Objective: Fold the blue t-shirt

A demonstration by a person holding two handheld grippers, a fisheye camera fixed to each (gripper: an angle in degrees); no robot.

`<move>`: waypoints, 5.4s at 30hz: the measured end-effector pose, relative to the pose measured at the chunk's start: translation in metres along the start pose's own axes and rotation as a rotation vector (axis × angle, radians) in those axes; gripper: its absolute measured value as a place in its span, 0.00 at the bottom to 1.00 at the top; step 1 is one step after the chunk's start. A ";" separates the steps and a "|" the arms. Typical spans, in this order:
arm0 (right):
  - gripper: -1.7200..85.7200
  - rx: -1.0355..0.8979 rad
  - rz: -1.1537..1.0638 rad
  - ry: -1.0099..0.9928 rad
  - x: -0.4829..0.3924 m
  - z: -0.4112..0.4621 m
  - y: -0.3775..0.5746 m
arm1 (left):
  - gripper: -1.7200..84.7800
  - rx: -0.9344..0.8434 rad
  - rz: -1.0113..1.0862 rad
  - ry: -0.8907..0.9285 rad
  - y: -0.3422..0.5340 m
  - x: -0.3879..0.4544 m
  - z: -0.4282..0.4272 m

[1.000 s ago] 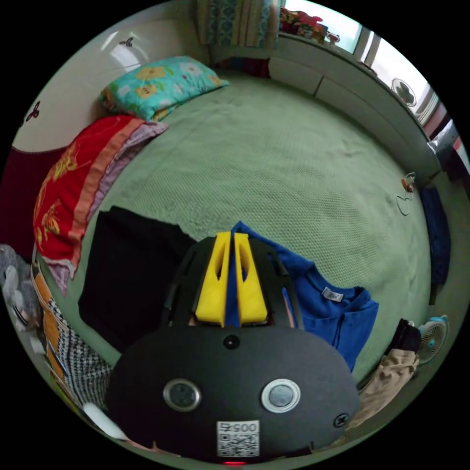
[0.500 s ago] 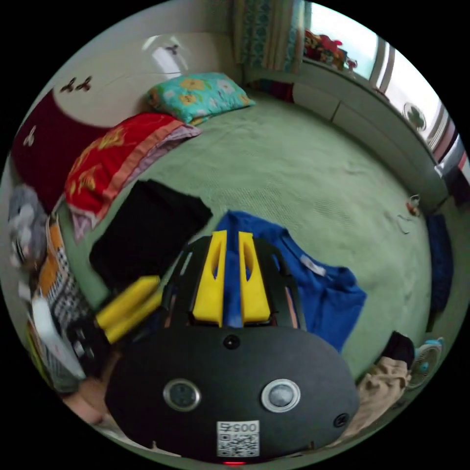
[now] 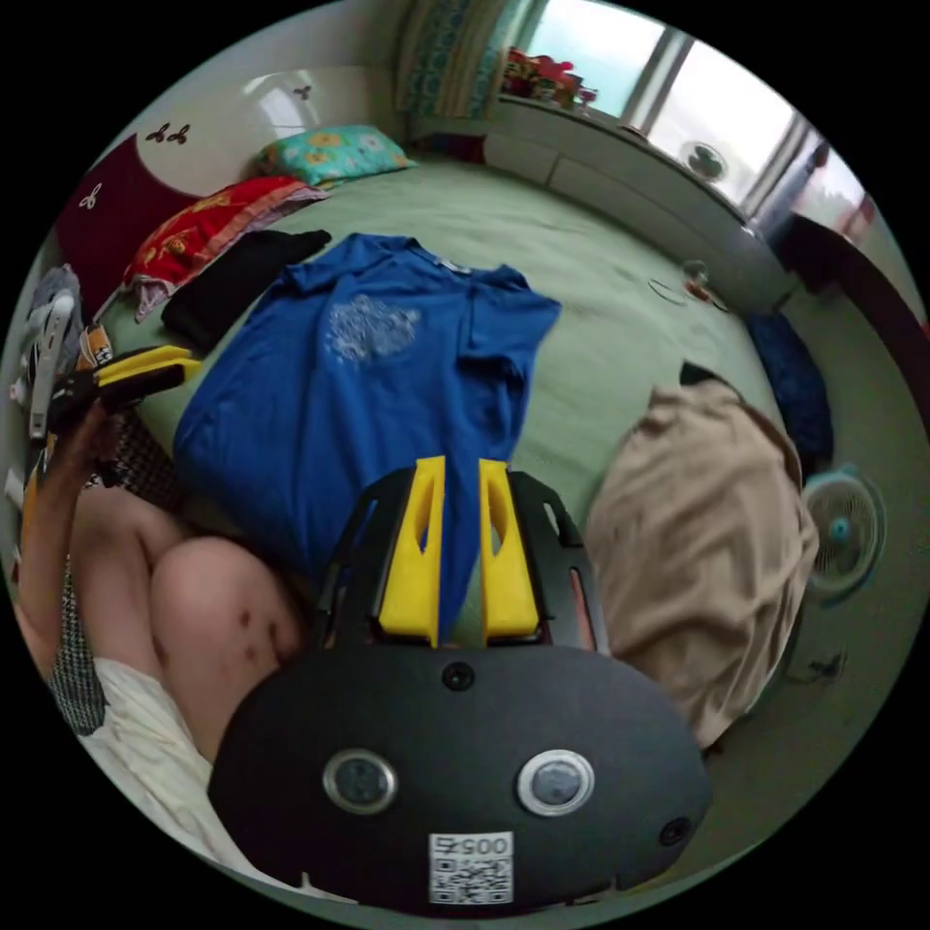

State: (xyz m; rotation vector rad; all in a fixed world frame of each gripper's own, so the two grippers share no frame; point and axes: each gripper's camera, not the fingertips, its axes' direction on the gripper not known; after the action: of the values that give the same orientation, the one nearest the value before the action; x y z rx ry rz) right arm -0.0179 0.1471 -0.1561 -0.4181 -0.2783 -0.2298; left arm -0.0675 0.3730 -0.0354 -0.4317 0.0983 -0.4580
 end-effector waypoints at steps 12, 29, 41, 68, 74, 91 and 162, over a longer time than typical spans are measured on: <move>0.07 -0.031 0.061 -0.014 0.024 -0.003 0.178 | 0.20 -0.104 -0.080 0.037 0.104 0.014 -0.002; 0.07 -0.162 0.079 -0.051 0.048 0.033 0.325 | 0.15 -0.206 -0.096 0.061 0.166 0.032 -0.006; 0.00 -0.111 0.076 -0.169 0.078 0.016 0.373 | 0.06 -0.226 0.025 -0.003 0.184 0.050 -0.038; 0.00 -0.057 0.168 -0.268 0.179 -0.030 0.425 | 0.05 -0.351 -0.048 0.260 0.192 -0.022 -0.072; 0.01 -0.161 0.197 -0.244 0.182 0.035 0.450 | 0.09 -0.381 -0.154 0.327 0.228 -0.050 -0.026; 0.09 -0.076 -0.008 -0.250 0.158 0.065 0.476 | 0.20 -0.296 0.113 0.387 0.295 -0.059 -0.006; 0.01 0.030 -0.022 -0.371 0.164 0.042 0.488 | 0.03 -0.159 0.163 0.492 0.372 -0.127 -0.086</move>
State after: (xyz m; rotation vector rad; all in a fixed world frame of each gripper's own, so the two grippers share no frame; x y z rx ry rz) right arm 0.2608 0.5727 -0.2467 -0.4268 -0.6495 -0.1679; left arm -0.0461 0.6981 -0.2721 -0.4560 0.6447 -0.3884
